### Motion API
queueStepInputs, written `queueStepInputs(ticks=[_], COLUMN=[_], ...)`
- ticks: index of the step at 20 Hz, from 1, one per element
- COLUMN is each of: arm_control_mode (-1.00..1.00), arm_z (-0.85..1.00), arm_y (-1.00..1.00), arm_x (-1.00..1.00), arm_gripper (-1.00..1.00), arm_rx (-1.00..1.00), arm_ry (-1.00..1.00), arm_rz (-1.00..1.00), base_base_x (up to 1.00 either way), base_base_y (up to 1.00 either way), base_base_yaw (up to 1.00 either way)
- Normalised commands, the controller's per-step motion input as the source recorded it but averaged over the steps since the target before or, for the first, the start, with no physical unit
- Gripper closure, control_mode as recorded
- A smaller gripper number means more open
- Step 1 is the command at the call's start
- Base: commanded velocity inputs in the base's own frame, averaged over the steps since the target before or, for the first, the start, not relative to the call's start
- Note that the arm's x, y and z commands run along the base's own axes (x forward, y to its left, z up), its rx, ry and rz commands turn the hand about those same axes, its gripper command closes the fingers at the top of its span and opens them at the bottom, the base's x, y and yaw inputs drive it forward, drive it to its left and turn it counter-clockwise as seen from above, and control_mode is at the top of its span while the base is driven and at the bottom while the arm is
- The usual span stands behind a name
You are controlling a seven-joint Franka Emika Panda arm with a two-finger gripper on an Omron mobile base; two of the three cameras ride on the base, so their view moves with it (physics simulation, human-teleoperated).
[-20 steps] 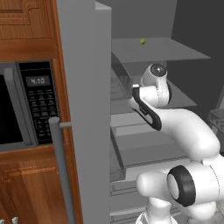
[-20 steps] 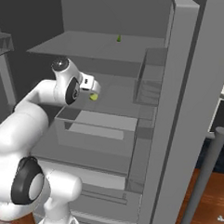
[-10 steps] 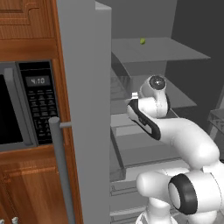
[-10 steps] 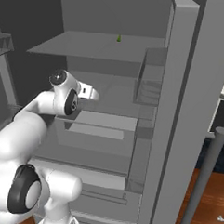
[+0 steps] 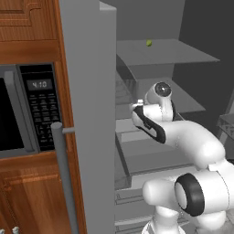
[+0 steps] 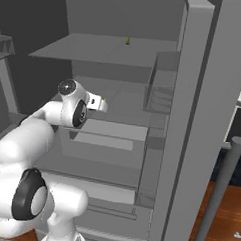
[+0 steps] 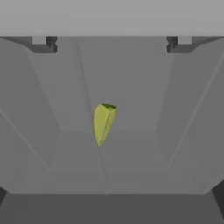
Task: Take the lemon wedge from the fridge and place it on the plate with fish on the dining counter.
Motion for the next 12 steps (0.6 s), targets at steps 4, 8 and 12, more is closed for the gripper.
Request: queueStepInputs(ticks=[4, 8, 12], arm_control_mode=[-1.00, -1.00, -1.00], arm_z=[0.29, 0.14, -0.42], arm_y=[0.00, 0.00, -0.12], arm_x=[0.48, 0.25, -0.15], arm_gripper=[-1.00, -1.00, -1.00], arm_rx=[0.04, 0.02, -0.10], arm_ry=[0.21, 0.10, -0.23], arm_rz=[-0.01, 0.00, 0.01], base_base_x=[0.00, 0.00, 0.00], base_base_y=[0.00, 0.00, 0.00], base_base_yaw=[0.00, 0.00, 0.00])
